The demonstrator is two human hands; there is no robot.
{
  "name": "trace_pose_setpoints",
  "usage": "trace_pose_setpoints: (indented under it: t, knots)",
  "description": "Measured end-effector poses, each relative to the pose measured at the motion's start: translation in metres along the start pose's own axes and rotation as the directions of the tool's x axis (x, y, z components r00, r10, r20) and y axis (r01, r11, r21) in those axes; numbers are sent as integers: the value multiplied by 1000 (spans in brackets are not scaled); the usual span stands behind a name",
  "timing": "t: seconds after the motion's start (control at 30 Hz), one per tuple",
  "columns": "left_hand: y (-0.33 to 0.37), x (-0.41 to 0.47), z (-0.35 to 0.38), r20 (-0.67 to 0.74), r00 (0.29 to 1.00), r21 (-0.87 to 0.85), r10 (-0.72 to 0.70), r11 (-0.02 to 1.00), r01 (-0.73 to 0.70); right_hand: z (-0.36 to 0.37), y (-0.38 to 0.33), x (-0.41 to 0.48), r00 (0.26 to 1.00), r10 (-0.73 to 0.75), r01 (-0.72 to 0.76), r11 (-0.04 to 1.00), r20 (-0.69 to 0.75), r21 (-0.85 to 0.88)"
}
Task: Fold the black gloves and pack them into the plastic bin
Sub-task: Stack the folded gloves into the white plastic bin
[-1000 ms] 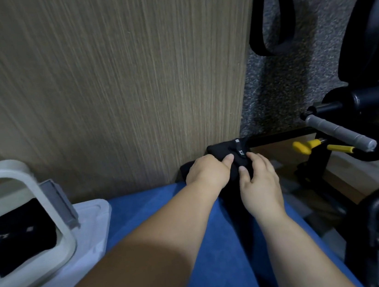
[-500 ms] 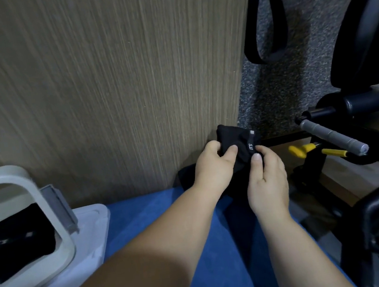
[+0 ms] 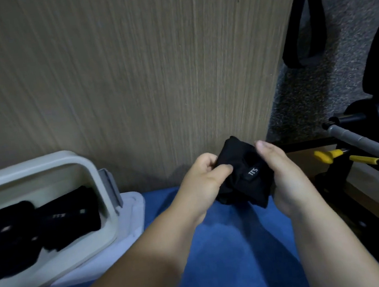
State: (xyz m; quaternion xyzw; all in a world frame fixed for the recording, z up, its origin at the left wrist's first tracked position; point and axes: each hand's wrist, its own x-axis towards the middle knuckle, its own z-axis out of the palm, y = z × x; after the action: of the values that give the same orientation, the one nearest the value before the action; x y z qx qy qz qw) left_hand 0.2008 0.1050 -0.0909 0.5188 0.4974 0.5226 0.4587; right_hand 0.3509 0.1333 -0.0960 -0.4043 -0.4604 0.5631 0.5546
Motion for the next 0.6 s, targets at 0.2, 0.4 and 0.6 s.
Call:
trace_pose_setpoints:
  t: [0.2,0.4,0.6]
  knots:
    - [-3,-37,-56,-11,997,84,-74,994,75,24,4,-22,963,150,-123,984,224,-129]
    - [-7,-73,-96,125,980,73,-155,987,146,53,18,-45,864,236,-210,972,444,-108]
    - [-8,-101,-128,67,977,100,-201,976,194,87,44,-68,813,302,-233,952,498,-197]
